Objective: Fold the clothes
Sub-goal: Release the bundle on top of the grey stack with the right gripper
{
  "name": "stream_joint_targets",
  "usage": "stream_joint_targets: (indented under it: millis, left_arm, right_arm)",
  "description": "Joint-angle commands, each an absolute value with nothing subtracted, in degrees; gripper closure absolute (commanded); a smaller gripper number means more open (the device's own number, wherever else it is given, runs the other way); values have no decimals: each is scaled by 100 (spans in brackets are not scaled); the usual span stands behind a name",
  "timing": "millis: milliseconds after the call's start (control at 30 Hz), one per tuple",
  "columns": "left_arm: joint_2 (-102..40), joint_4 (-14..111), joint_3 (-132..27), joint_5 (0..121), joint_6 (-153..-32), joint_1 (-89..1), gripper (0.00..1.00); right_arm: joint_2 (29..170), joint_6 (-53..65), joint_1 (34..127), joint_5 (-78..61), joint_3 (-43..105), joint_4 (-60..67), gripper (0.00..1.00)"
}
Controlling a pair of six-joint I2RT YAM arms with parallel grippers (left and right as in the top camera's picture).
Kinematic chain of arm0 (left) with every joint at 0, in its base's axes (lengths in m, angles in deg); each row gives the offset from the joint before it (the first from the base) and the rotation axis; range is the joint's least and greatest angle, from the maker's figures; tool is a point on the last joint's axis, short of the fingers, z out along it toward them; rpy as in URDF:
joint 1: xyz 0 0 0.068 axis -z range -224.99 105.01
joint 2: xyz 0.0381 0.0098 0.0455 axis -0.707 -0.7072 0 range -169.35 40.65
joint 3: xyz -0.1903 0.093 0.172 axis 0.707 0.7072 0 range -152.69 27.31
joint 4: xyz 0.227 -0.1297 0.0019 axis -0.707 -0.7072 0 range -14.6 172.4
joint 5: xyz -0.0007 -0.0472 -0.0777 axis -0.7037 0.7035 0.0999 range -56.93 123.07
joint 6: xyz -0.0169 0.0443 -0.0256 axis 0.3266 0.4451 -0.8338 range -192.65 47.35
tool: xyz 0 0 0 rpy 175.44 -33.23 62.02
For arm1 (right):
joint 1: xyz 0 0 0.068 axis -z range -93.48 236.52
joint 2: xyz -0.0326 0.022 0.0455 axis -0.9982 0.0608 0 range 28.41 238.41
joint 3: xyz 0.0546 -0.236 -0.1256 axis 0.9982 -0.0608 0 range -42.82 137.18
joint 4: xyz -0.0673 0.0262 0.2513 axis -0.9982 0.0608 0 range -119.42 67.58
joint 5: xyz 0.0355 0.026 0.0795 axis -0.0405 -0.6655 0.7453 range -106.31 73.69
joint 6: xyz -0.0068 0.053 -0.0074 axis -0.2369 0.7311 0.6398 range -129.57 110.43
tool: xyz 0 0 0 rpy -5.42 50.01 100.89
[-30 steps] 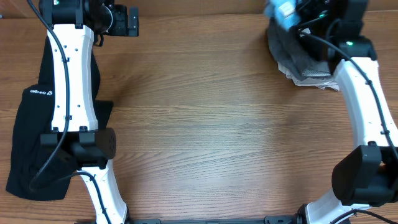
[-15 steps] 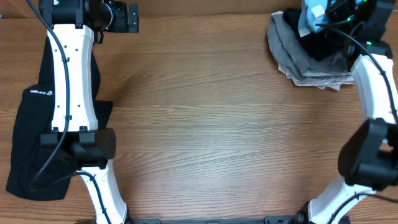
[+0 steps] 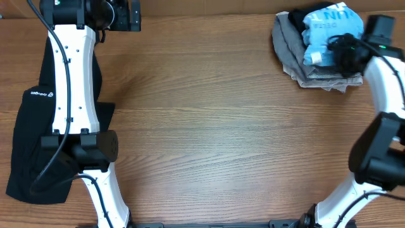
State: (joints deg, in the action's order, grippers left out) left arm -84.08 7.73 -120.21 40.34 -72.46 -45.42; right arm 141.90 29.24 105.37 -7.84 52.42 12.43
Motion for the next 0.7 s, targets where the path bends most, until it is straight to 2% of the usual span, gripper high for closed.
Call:
stream_joint_targets:
  millis: [0, 133, 367, 600, 633, 667]
  left_arm:
    - [-8375, 814, -12122, 4108, -7157, -4561, 0]
    - [-8375, 812, -12122, 4167, -7157, -4561, 0]
    - [-8375, 698, -12122, 4165, -7155, -4561, 0]
    - [-8375, 696, -12122, 4163, -7155, -4561, 0]
    - [-8375, 698, -12122, 4163, -7155, -4561, 0]
    - [-8375, 698, -12122, 4165, -7155, -4561, 0]
  right_arm:
    - [13559, 2552, 10828, -806, 5328, 1459, 12]
    - [13257, 2152, 10952, -605, 5365, 1687, 5]
    - [12256, 921, 10941, 739, 5680, 2386, 5]
    - [10792, 795, 10941, 1449, 5835, 3459, 4]
    - [10608, 797, 10941, 1541, 5835, 3608, 0]
    - [10440, 799, 10941, 1620, 5835, 3774, 0]
